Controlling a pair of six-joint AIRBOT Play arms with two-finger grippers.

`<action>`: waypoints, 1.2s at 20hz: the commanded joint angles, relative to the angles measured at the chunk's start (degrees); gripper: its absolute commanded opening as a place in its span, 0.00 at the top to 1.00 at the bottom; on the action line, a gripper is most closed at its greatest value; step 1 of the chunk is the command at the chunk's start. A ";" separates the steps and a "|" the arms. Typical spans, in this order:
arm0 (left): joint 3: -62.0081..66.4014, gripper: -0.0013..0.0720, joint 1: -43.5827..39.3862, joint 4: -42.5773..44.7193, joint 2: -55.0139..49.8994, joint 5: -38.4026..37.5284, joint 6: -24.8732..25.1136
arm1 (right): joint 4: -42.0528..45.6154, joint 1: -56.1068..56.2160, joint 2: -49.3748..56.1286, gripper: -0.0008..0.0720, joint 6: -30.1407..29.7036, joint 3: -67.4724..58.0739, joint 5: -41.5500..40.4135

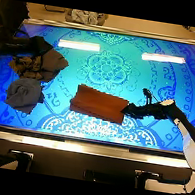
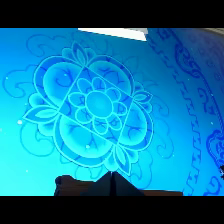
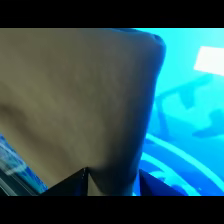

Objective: Fold the shirts.

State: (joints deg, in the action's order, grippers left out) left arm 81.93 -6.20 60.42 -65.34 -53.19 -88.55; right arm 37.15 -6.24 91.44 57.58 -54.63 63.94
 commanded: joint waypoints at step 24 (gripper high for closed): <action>-0.59 0.94 -4.81 0.02 0.00 -2.32 -0.22 | 22.71 -64.59 0.68 0.93 0.02 -28.85 20.46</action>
State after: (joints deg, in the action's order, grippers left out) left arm 81.36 -10.22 60.45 -65.34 -54.83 -88.79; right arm 48.95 -63.57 92.18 54.17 -84.01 78.96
